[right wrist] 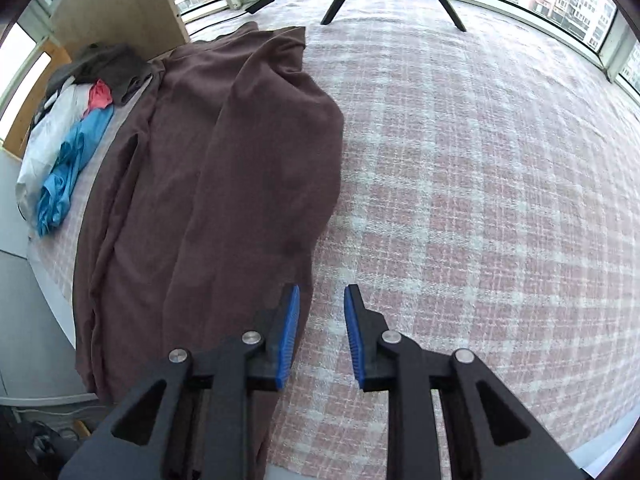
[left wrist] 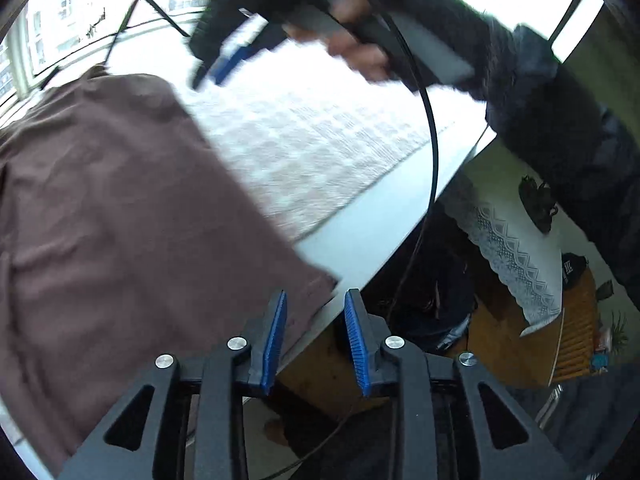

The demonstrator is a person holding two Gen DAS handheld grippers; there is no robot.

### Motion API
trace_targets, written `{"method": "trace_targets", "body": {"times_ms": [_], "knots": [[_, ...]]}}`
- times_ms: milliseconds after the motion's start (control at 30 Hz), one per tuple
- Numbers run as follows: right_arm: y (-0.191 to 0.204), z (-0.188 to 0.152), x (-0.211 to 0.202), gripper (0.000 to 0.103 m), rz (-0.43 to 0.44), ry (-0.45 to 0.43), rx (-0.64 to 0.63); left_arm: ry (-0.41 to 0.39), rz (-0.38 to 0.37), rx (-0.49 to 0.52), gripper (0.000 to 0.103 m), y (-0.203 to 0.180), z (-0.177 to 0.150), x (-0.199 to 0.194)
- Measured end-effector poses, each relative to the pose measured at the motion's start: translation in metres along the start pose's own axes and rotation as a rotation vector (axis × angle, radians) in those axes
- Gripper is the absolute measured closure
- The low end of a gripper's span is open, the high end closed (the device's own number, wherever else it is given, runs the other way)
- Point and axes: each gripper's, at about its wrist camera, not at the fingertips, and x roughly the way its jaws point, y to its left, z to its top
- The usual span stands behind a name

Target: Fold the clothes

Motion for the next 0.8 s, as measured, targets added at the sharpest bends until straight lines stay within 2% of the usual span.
{"method": "trace_targets", "body": {"times_ms": [67, 167, 233, 300, 367, 600, 667, 733, 800], "knots": [[-0.006, 0.003, 0.006, 0.08, 0.034, -0.009, 0.04, 0.015, 0.079, 0.015, 0.072, -0.007, 0.006, 0.018], [-0.006, 0.016, 0.02, 0.079, 0.082, -0.025, 0.073, 0.046, 0.088, -0.04, 0.072, -0.001, 0.006, 0.034], [-0.004, 0.027, 0.031, 0.077, 0.092, -0.029, 0.072, 0.032, 0.072, -0.076, 0.074, 0.006, 0.005, 0.034], [-0.003, 0.039, 0.043, 0.068, 0.096, -0.034, 0.074, 0.012, 0.049, -0.131, 0.094, 0.015, 0.003, 0.031], [-0.004, 0.051, 0.053, 0.066, 0.094, -0.038, 0.079, -0.002, 0.002, -0.203, 0.098, 0.027, -0.001, 0.028], [-0.005, 0.086, 0.089, 0.064, 0.151, -0.052, 0.101, -0.077, -0.085, -0.303, 0.1, 0.046, -0.018, 0.002], [0.001, 0.09, 0.091, 0.065, 0.137, -0.066, 0.072, -0.11, -0.101, -0.334, 0.1, 0.053, -0.022, -0.007], [0.007, 0.093, 0.092, 0.09, 0.153, -0.044, 0.064, -0.139, -0.116, -0.377, 0.1, 0.061, -0.029, -0.016], [0.011, 0.098, 0.087, 0.095, 0.132, -0.024, 0.079, -0.173, -0.134, -0.426, 0.1, 0.071, -0.039, -0.024]]}}
